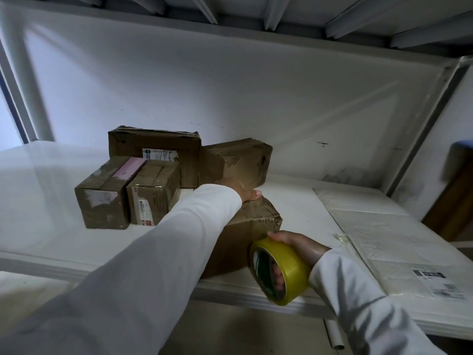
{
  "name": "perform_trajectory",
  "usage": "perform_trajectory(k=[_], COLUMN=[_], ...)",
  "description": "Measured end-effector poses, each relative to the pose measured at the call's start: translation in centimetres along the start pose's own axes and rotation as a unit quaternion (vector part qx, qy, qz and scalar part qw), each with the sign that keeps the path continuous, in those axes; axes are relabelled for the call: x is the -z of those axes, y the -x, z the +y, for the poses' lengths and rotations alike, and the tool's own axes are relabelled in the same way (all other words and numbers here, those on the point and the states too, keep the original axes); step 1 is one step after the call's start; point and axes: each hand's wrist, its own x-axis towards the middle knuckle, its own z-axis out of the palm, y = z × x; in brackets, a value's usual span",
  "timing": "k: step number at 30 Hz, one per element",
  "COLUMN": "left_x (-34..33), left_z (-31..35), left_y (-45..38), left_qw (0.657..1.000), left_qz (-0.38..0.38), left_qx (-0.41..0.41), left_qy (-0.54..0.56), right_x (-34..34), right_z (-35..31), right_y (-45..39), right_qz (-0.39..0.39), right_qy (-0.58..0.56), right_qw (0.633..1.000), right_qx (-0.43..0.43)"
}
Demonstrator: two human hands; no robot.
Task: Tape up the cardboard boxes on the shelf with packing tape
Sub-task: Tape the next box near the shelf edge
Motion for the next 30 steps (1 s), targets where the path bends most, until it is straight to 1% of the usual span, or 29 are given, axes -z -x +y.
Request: perform_trajectory(k=[4,5,6,8,9,10,11,12,13,15,18,20,22,24,25,26,27,28,30], left_x=[0.7,0.9,1.0,0.8,0.7,0.6,0.8,1.2,1.8,3.4,5.3,5.4,4.8,4.3,4.3,4.4,4.2,3.6,1.7], left_z=[0.6,0.7,0.8,0.6,0.3,-0.2,-0.7,-1.3,-1.8,-2.9,-4.3,-5.3,-6.0,-6.0,-5.4,-4.8,-4.0,-3.3,-3.0], left_y=[1.3,1.9,2.6,4.2,4.9,5.4,5.6,5.7,5.6,5.1,5.0,4.9,4.3,3.9,4.4,5.1,6.0,6.7,7.6], left_qw=[0.994,0.993,0.993,0.99,0.986,0.98,0.973,0.969,0.971,0.98,0.977,0.977,0.983,0.984,0.982,0.98,0.981,0.981,0.982], left_qz=[0.053,0.052,0.031,-0.056,-0.093,-0.118,-0.127,-0.13,-0.133,-0.158,-0.202,-0.203,-0.182,-0.139,-0.115,-0.088,-0.074,-0.079,-0.11], left_qx=[-0.06,-0.078,-0.096,-0.121,-0.125,-0.123,-0.118,-0.109,-0.101,-0.082,-0.062,-0.034,-0.001,0.025,0.024,0.006,-0.027,-0.067,-0.114], left_qy=[-0.077,-0.078,-0.064,-0.038,-0.059,-0.107,-0.154,-0.179,-0.173,-0.091,0.043,0.057,0.0,-0.104,-0.151,-0.181,-0.18,-0.163,-0.104], right_x=[0.1,0.1,0.0,0.0,0.1,0.1,0.1,0.0,-0.1,-0.4,-0.4,-0.5,-1.1,-1.9,-2.5,-2.9,-3.3,-3.6,-4.1], right_z=[0.0,0.0,0.1,0.1,0.2,0.4,0.4,0.3,0.1,-0.7,-3.2,-5.0,-6.0,-6.2,-6.3,-6.4,-6.6,-6.9,-7.3], right_y=[-0.1,0.0,0.1,0.2,0.3,0.4,0.5,0.7,0.9,1.2,1.4,1.3,0.7,-0.5,-1.0,-1.4,-1.8,-2.0,-2.4], right_qz=[0.002,-0.001,-0.004,-0.003,-0.002,-0.008,-0.025,-0.051,-0.083,-0.122,-0.135,-0.145,-0.126,-0.088,-0.067,-0.047,-0.028,-0.01,0.005], right_qy=[0.001,-0.001,-0.006,-0.03,-0.039,-0.04,-0.037,-0.035,-0.038,-0.06,-0.103,-0.082,-0.028,0.001,0.0,-0.004,-0.015,-0.022,-0.023], right_qw=[1.0,1.0,1.0,0.999,0.999,0.999,0.999,0.998,0.995,0.985,0.961,0.95,0.954,0.96,0.96,0.959,0.959,0.959,0.961], right_qx=[0.004,0.006,0.01,0.016,0.019,0.022,0.026,0.033,0.05,0.111,0.219,0.265,0.269,0.266,0.27,0.278,0.281,0.282,0.277])
